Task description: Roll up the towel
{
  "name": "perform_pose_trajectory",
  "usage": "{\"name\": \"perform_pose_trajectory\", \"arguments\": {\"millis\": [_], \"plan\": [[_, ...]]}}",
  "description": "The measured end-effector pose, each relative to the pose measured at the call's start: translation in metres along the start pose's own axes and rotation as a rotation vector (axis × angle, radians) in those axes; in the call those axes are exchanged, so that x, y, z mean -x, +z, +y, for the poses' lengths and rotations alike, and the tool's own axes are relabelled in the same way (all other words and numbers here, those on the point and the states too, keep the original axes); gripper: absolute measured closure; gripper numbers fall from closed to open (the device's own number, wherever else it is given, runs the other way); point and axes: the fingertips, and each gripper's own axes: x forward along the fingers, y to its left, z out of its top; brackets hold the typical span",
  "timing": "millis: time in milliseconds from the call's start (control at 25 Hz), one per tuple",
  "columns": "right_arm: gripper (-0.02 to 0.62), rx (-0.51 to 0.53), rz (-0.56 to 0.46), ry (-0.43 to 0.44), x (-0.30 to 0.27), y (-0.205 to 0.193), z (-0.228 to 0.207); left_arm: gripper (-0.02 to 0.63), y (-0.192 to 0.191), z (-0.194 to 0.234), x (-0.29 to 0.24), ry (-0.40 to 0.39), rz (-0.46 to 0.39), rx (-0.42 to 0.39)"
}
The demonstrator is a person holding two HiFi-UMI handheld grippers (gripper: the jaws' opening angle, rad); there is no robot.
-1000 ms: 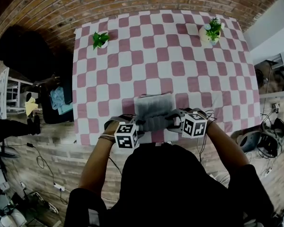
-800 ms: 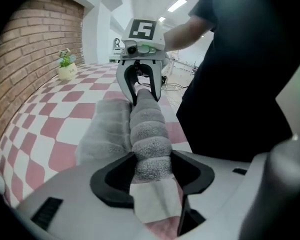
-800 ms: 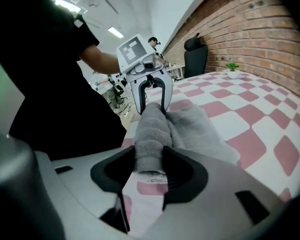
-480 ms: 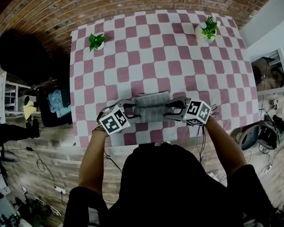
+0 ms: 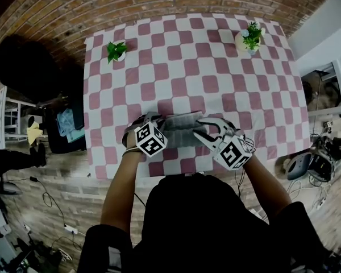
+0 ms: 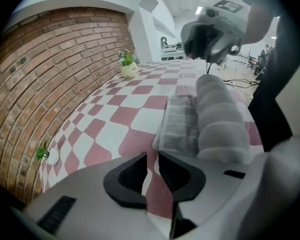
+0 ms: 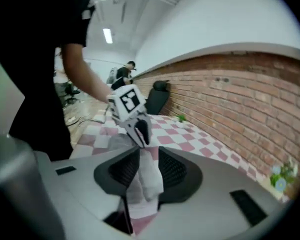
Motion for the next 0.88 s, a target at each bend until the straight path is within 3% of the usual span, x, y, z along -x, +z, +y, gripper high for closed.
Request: {"name": "perform_pose_trajectory", "arguments": {"millis": [80, 160, 240, 280, 400, 480, 600, 680, 760, 840, 880], "plan": [[0.485, 0.219, 0.058, 0.111, -0.001, 0.005, 0.049, 0.531, 0.001, -0.003, -0.005, 0.044, 0.024, -0.041], [0.487, 0.433, 0.142, 0.204, -0.011, -0.022, 0.095, 0.535, 0.003, -0.007, -0.01, 0.092, 0.028, -0.064], [0.545, 0.525, 0.184, 0.201, -0.027, -0.052, 0.112, 0.541, 0.006, -0.008, -0.011, 0.114, 0.005, -0.021], [0.577, 0.512, 0.192, 0.187, -0.033, -0.059, 0.111, 0.541, 0.007, -0.007, -0.008, 0.113, -0.018, 0.016], [0.578, 0.382, 0.221, 0.19, -0.042, -0.062, 0.098, 0.537, 0.017, -0.013, 0.012, 0.068, -0.141, 0.091], [0.58, 0.34, 0.23, 0.219, -0.046, -0.064, 0.094, 0.515, 0.028, -0.027, 0.036, 0.006, -0.266, 0.082], [0.58, 0.288, 0.235, 0.264, -0.05, -0.065, 0.091, 0.448, 0.038, -0.065, 0.076, -0.167, -0.416, 0.004], [0.581, 0.247, 0.239, 0.289, -0.051, -0.066, 0.09, 0.335, 0.034, -0.101, 0.087, -0.294, -0.403, -0.091], [0.581, 0.212, 0.247, 0.308, -0.052, -0.067, 0.09, 0.254, 0.021, -0.129, 0.081, -0.338, -0.313, -0.236], [0.581, 0.162, 0.257, 0.327, -0.053, -0.068, 0.088, 0.242, 0.005, -0.14, 0.062, -0.282, -0.194, -0.404], [0.581, 0.128, 0.258, 0.329, -0.054, -0.067, 0.085, 0.307, 0.0, -0.14, 0.052, -0.248, -0.151, -0.455]]}}
